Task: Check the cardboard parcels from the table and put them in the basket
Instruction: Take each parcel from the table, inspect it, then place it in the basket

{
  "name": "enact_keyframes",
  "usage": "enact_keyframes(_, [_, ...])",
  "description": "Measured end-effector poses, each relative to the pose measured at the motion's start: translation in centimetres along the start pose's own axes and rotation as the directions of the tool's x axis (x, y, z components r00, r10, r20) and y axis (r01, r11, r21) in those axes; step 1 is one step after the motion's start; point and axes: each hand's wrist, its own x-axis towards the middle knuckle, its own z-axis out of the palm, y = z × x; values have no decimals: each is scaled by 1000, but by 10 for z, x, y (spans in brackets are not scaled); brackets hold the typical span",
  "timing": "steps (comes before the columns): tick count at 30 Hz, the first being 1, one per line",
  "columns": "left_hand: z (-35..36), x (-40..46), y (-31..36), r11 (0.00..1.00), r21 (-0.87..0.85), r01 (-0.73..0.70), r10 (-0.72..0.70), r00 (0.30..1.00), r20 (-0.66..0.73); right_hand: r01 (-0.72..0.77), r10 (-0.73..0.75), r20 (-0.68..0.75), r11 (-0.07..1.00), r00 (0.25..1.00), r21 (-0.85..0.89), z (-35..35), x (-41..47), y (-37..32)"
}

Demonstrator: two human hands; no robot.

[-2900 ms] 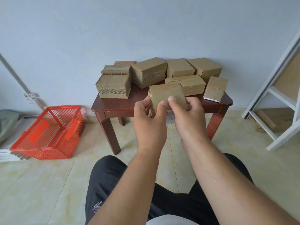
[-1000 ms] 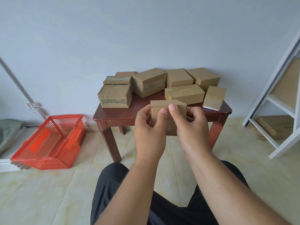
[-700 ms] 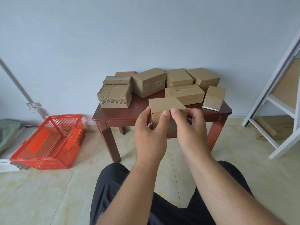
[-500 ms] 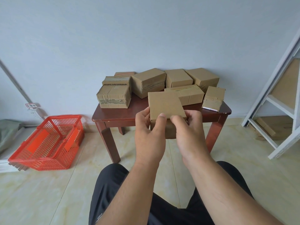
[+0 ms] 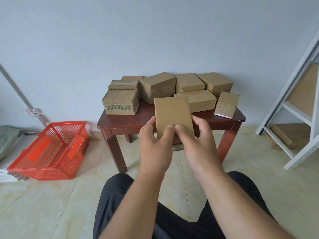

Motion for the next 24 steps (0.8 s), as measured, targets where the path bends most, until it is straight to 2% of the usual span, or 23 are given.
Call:
enact_keyframes(8, [1,-12,-8,996,76,-52,56,997,-49,-15,16,-96,1000,995,16,0,9,2])
enact_keyframes(14, [-1,-5,-4,998,53,-30,37,988,-150,-4,3,-33,1000,999,-5,-1,-1,6])
enact_keyframes(21, [-2,-14,-3,990,124,-61,70,995,-68,14,-14,-12,999,1000,-49,-2,3,3])
enact_keyframes(24, [-1,-16,-2,993,100,-60,69,994,-88,6,-10,-36,994,999,-106,-2,6,3])
